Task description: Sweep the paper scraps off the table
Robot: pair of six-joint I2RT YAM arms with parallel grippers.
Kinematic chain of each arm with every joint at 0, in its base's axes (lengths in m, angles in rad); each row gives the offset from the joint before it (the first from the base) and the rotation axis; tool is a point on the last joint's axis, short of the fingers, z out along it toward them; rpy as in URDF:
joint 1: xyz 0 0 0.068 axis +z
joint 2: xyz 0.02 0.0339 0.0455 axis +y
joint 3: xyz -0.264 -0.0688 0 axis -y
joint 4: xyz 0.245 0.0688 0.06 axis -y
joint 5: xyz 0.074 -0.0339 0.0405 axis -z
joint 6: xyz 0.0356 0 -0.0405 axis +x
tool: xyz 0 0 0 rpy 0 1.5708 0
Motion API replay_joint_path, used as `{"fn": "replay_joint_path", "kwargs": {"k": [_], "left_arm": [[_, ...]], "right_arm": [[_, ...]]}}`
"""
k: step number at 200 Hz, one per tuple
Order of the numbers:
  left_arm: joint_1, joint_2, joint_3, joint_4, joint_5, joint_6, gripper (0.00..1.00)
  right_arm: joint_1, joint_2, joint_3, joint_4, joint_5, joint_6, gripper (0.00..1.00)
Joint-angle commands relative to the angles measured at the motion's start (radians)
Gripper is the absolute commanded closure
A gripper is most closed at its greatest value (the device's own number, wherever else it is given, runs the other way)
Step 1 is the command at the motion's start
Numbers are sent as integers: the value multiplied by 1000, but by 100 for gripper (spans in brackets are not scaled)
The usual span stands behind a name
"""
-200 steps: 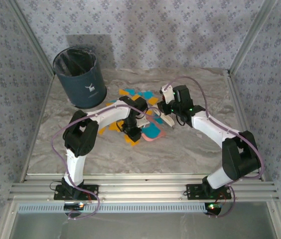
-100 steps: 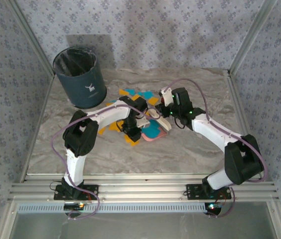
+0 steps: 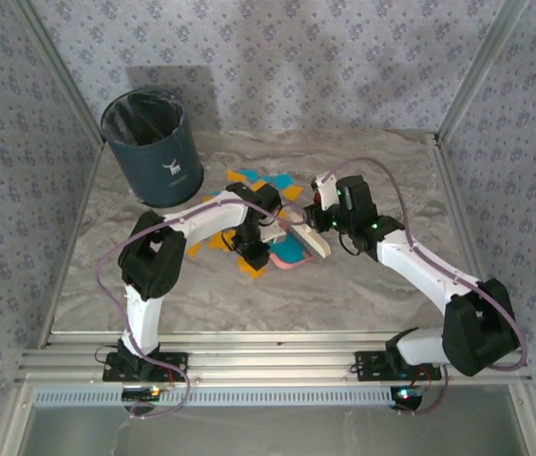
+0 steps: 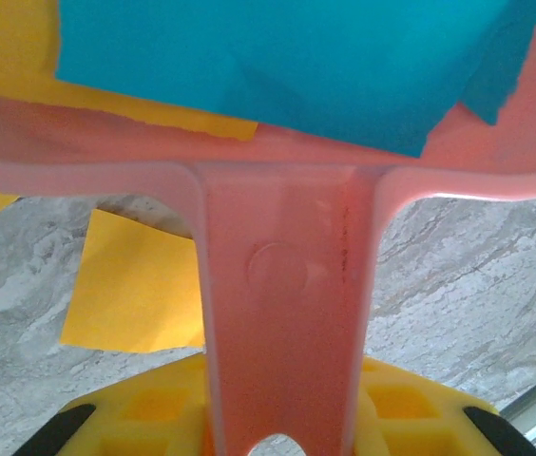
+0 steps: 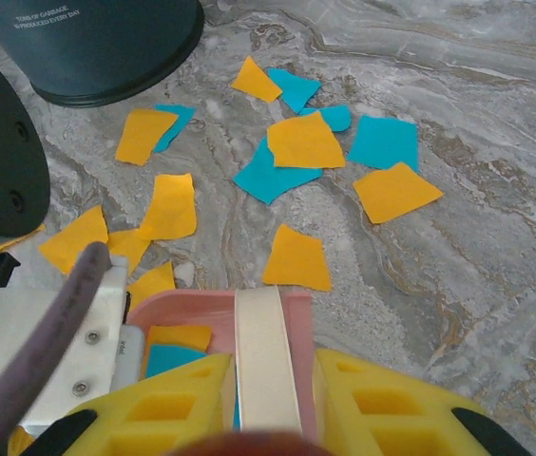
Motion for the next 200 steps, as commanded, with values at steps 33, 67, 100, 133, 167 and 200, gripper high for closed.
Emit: {"fn": "replay_joint_path", "kwargs": {"k": [33, 67, 100, 133, 167, 200], "left_arm": [[2, -56, 5, -11, -6, 5, 100], [0, -64, 3, -4, -9, 6, 100], [3, -72, 23, -13, -14, -1, 100], [10, -115, 14, 11, -1, 6, 100], [19, -174, -5, 48, -4, 14, 100], [40, -221, -9, 59, -8, 15, 100]], "right_arm": [[-42, -111, -45, 49, 76, 56, 100], [-118, -187, -79, 78, 32, 111, 100], [-187, -267, -124, 82, 103, 140, 100], [-262, -326, -162, 46, 128, 159, 100], [-317, -361, -189, 32, 117, 170, 100], [-338, -364, -190, 27, 125, 170, 100]]}}
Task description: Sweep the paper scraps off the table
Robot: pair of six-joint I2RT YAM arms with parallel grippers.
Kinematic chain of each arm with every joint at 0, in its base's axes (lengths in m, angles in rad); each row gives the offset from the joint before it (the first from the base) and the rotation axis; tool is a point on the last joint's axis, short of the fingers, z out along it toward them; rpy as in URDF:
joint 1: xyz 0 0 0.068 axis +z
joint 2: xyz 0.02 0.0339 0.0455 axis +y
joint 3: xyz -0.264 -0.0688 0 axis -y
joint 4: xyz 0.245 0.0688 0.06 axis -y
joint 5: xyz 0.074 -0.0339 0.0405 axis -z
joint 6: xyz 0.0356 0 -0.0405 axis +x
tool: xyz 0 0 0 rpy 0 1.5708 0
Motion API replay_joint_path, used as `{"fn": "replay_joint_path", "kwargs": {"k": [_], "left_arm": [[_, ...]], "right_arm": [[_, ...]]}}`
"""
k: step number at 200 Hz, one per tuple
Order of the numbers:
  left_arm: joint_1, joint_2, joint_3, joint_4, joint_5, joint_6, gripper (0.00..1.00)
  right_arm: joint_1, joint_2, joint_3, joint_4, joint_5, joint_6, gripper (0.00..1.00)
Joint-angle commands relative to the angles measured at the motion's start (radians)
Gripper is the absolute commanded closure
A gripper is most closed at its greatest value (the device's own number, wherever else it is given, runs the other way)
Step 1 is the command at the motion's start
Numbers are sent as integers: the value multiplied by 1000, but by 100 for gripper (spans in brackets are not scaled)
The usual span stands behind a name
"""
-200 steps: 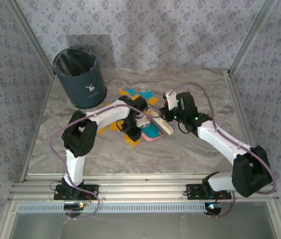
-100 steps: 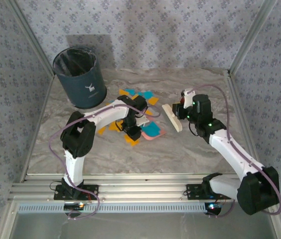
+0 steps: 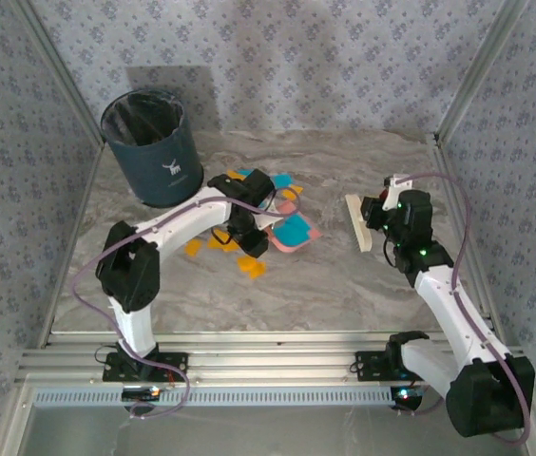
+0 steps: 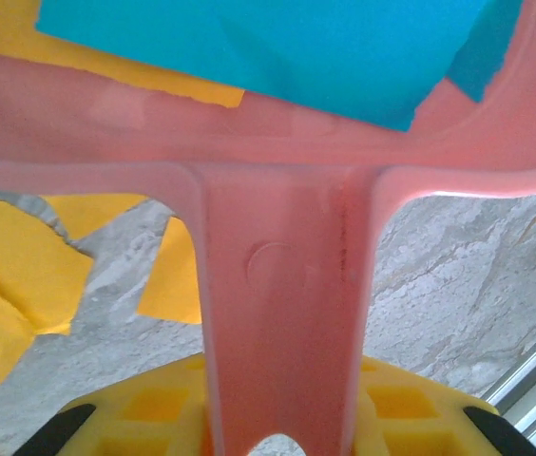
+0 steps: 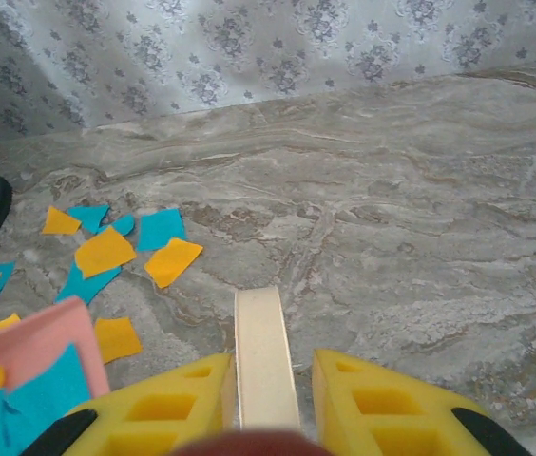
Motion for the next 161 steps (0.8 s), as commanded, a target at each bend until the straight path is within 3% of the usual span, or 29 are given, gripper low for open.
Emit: {"fn": "replay_joint_path", "kwargs": {"k": [1, 75, 161], "left_arm": [[20, -57, -7, 15, 0, 14, 100], [86, -166, -28, 48, 4, 10, 100], [227, -203, 41, 26, 198, -25, 100]], "right_arm": [[-12, -22, -3, 5, 12, 22, 100], [-18, -14, -3, -6, 1, 23, 100], [-22, 5, 17, -33, -37, 27, 100]]}}
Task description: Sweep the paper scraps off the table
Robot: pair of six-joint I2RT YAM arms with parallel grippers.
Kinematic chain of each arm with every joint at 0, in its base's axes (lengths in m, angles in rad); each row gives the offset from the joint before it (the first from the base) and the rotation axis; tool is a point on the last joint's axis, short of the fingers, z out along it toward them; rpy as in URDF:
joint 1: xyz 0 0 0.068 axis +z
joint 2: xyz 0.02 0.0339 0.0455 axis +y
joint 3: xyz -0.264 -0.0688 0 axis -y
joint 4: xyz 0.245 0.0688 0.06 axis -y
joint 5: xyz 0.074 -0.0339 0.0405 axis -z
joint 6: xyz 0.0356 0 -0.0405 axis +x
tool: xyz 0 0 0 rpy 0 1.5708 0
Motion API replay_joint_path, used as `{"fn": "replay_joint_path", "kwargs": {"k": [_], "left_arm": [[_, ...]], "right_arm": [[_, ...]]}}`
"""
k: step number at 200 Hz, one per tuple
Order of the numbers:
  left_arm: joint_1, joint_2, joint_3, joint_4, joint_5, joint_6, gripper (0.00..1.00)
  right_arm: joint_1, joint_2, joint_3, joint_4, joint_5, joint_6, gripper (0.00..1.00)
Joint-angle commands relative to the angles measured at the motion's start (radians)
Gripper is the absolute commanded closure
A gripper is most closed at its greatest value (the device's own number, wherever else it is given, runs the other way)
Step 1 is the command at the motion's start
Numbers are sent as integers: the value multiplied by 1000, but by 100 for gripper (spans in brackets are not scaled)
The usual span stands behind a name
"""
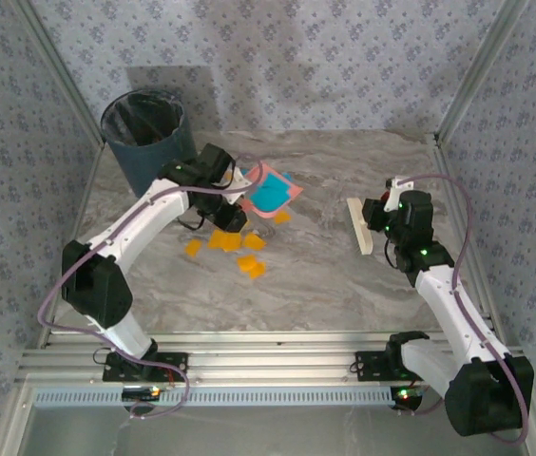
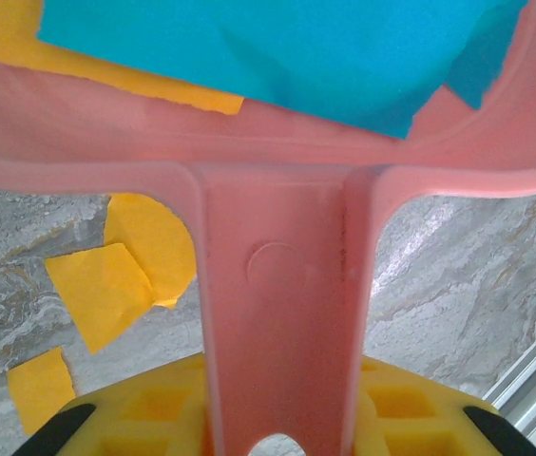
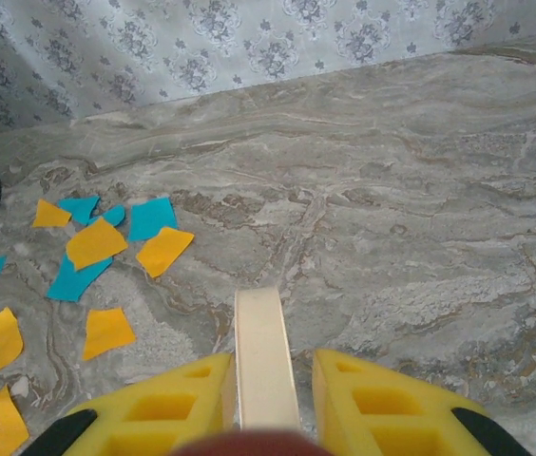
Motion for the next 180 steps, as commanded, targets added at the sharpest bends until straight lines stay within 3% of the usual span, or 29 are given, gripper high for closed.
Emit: {"fn": "replay_joint_path", "kwargs": {"k": [1, 49, 180], "left_arm": [[30, -24, 67, -16, 93, -21, 100], [104, -36, 150, -19, 167, -81, 100], [280, -23, 353, -15, 198, -256, 100]], "right_arm": [[-7, 2, 18, -5, -28, 15, 100], [-12, 14, 37, -38, -56, 9, 100], [-11, 10, 42, -103, -123, 27, 100]]}}
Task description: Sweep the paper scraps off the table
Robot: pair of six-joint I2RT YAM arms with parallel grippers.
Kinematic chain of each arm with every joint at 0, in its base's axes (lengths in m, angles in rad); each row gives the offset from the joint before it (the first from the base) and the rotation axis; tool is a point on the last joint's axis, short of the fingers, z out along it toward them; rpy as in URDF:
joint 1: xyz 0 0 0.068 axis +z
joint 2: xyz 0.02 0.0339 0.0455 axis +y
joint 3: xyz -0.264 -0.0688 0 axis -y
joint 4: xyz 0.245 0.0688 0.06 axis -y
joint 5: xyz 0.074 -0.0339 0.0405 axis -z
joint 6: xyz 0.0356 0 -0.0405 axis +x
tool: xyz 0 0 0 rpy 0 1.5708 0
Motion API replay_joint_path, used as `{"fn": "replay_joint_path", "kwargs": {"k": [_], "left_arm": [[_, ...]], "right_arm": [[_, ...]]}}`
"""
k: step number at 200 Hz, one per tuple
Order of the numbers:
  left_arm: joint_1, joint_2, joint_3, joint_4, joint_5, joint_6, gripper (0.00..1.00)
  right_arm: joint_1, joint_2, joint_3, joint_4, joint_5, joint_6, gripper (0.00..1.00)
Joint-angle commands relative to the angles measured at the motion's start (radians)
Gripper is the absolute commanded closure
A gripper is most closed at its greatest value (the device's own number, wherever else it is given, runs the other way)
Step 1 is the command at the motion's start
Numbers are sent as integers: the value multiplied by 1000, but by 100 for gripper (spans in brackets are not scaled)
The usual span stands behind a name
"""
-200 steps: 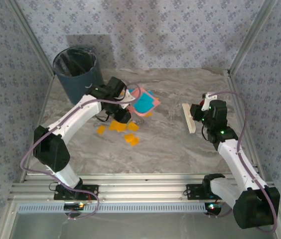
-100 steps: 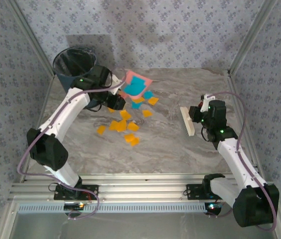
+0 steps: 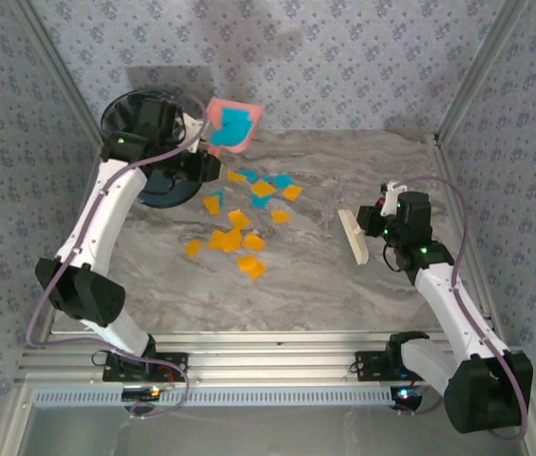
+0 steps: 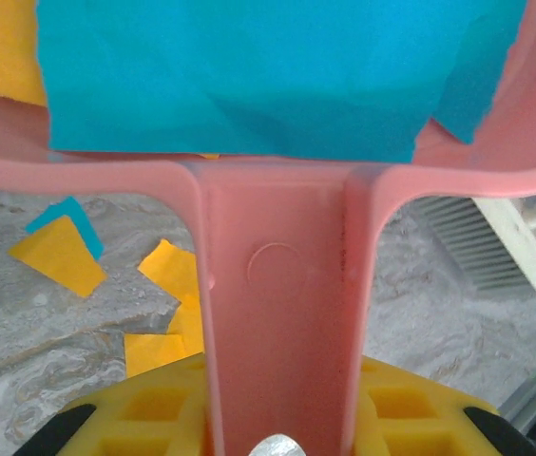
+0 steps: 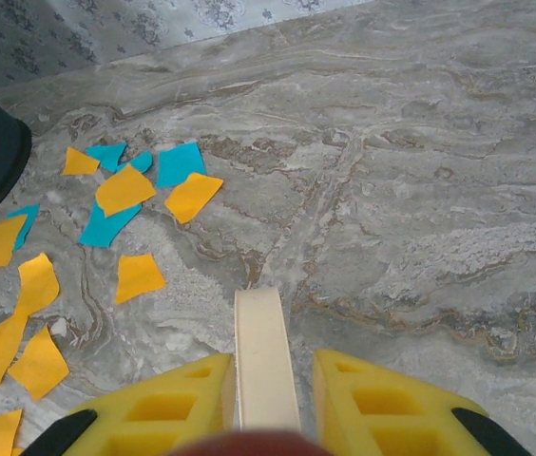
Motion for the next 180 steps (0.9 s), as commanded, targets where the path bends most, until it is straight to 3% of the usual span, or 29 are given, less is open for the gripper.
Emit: {"fn": "replay_joint_path", "kwargs": {"k": [1, 87, 128, 180], "left_arm": [[40, 5, 51, 5, 39, -56, 100], [184, 48, 66, 131, 188, -244, 100], [236, 49, 59, 158, 204, -362, 100], [316, 47, -20, 323, 379, -545, 100]], "right_arm": [[-5, -6, 35, -15, -20, 17, 100], [-5, -7, 34, -28, -27, 14, 100], [-5, -5, 33, -30, -24, 16, 100], [-4, 10, 38, -25, -30, 22, 100]]}}
